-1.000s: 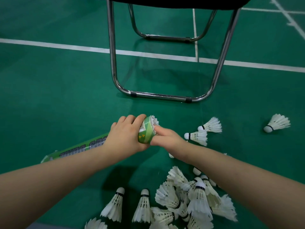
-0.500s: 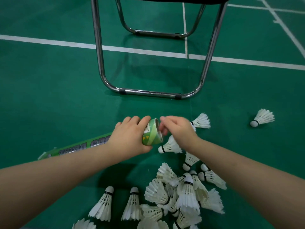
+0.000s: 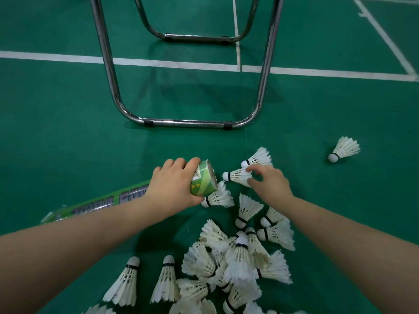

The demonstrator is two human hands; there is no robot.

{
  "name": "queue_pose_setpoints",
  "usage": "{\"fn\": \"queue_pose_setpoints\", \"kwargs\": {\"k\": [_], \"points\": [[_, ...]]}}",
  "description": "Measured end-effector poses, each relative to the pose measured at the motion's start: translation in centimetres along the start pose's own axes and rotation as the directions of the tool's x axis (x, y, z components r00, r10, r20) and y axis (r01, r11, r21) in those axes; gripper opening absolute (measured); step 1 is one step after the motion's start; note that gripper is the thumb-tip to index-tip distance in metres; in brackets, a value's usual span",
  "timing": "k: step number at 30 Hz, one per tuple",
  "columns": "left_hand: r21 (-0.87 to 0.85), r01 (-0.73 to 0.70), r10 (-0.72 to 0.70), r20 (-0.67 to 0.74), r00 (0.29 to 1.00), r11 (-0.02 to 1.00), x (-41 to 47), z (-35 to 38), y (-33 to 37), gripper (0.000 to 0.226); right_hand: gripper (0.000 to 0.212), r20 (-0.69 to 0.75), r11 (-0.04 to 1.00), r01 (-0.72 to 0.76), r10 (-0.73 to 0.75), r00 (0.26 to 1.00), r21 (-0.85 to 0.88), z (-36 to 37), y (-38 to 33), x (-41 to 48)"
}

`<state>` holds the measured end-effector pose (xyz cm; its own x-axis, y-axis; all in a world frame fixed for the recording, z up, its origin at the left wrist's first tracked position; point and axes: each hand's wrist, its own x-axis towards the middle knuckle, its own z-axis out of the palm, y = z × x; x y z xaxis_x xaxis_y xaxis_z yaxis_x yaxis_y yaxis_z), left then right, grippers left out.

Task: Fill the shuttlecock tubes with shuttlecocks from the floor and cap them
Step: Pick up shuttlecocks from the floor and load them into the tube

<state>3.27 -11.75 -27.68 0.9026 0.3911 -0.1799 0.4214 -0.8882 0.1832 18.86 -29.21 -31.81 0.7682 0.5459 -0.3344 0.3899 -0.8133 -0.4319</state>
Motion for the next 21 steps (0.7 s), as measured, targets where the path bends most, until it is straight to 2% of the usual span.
{"fn": "queue_pose_setpoints", "kwargs": {"k": [2, 5, 7, 10, 12, 14, 17, 19, 21], "points": [[-0.009, 0.011, -0.011, -0.007, 1.0, 1.0, 0.1, -0.2, -0.1, 0.082, 0.019, -0.019, 0.994, 0.088, -0.089, 0.996, -0.072, 0.6, -1.0, -0.7], [-0.014, 0.015, -0.016, -0.015, 1.0, 1.0, 0.0, -0.3, -0.2, 0.082, 0.017, 0.182, 0.975, 0.211, -0.197, 0.963, -0.064, 2.2, -3.1, -1.8], [-0.011, 0.012, -0.013, -0.023, 1.0, 1.0, -0.1, -0.3, -0.2, 0.082, 0.019, 0.322, 0.951, 0.281, -0.227, 0.919, -0.13, 3.3, -4.2, -2.0], [-0.016, 0.009, -0.009, -0.024, 1.0, 1.0, -0.1, -0.5, -0.3, 0.082, 0.027, 0.431, 0.972, 0.215, -0.156, 0.889, -0.092, 3.7, -5.5, -1.7], [-0.025, 0.006, -0.007, -0.037, 0.999, 1.0, -0.2, -0.8, -0.6, 0.083, 0.028, 0.377, 0.99, 0.098, -0.13, 0.917, 0.104, 2.8, -6.3, -1.4], [-0.035, 0.008, -0.01, -0.046, 0.999, 0.999, -0.2, -1.0, -0.9, 0.083, 0.022, 0.221, 0.945, 0.032, -0.109, 0.969, 0.326, 1.4, -6.7, -1.0], [-0.032, 0.02, -0.021, -0.052, 0.998, 0.999, -0.2, -1.3, -1.3, 0.084, 0.011, -0.015, 0.854, 0.063, -0.065, 0.998, 0.517, -0.5, -6.7, -0.5], [-0.032, 0.025, -0.027, -0.058, 0.998, 0.999, -0.2, -1.5, -1.6, 0.085, 0.018, -0.103, 0.764, 0.114, -0.062, 0.993, 0.635, -1.0, -6.7, -0.6], [-0.039, 0.029, -0.031, -0.069, 0.997, 0.999, -0.2, -1.7, -1.8, 0.085, 0.022, -0.148, 0.73, 0.163, -0.085, 0.985, 0.663, -1.1, -6.8, -1.0]]}}
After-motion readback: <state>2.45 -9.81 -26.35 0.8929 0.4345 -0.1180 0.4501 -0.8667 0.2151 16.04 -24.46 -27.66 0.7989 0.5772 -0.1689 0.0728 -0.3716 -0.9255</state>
